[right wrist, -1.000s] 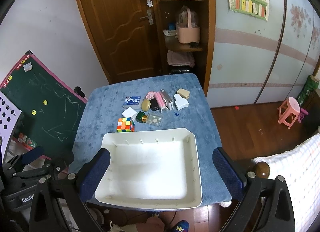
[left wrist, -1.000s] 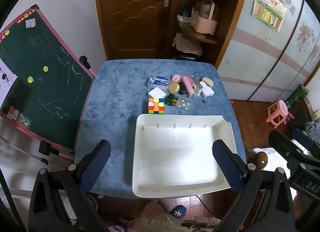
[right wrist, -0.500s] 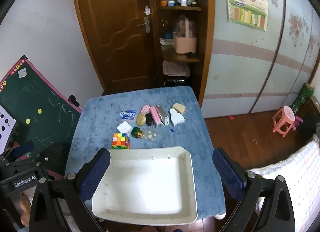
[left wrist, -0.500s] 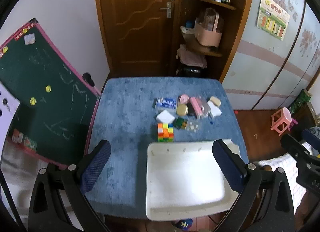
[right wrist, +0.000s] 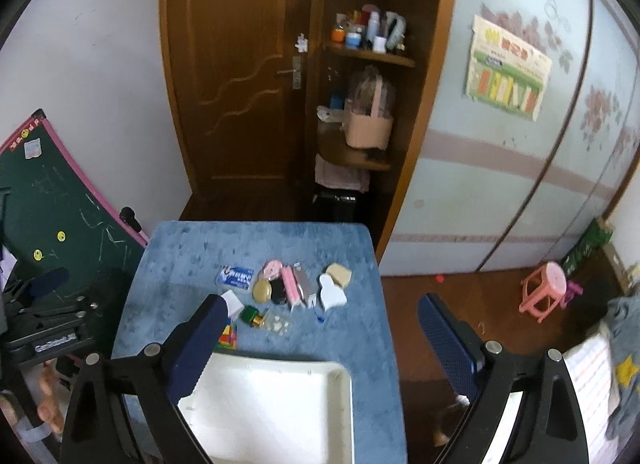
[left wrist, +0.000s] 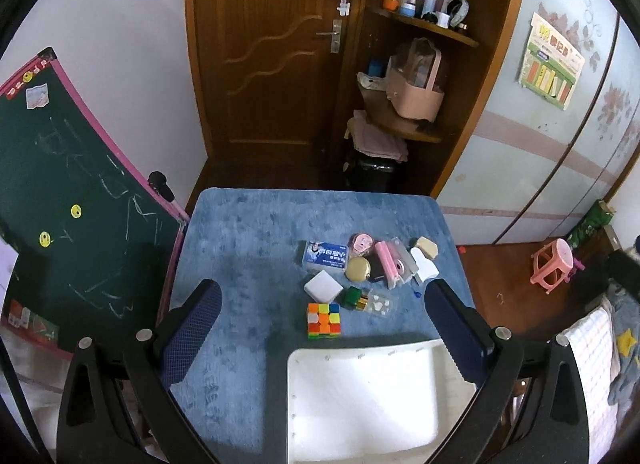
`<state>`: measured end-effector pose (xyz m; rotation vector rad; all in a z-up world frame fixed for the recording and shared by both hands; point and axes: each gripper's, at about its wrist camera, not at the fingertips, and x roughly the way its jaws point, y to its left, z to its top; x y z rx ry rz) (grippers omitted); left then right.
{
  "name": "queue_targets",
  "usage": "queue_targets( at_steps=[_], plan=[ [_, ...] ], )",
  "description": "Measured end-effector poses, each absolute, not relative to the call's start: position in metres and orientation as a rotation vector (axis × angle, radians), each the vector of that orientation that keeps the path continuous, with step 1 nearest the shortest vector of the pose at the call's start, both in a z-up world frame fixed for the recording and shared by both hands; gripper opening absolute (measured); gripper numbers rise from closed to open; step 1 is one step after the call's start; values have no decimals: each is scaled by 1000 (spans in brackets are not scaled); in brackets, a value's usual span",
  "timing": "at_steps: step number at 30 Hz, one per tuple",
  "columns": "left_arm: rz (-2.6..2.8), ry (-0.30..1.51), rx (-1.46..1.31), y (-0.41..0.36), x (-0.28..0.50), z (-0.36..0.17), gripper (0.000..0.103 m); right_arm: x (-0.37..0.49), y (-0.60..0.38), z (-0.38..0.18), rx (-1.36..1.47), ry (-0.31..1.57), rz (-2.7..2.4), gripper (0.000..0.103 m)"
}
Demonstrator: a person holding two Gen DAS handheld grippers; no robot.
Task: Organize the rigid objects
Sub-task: 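Grasp the Rubik's cube with the left tool while the right tool grasps the clear plastic box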
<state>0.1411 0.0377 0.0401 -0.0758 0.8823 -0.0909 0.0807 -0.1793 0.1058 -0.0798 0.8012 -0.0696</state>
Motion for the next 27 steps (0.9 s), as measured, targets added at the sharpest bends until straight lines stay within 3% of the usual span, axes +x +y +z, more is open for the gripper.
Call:
queue_targets(
  at_steps=[10, 21, 24, 27],
  plan=[
    [-28, 993, -110, 31, 184, -12, 101, 131, -173, 87, -185, 848, 44, 96],
    [40, 1206, -12, 5, 238, -134, 101, 211, -169, -56, -239, 1061, 309, 96],
    [61, 1267, 5, -1, 248, -168, 101, 230, -170, -107, -278, 1132, 380, 87],
    [79, 1340, 12, -1, 258, -199, 101, 245, -165, -154, -314, 1195, 451, 87]
  ],
)
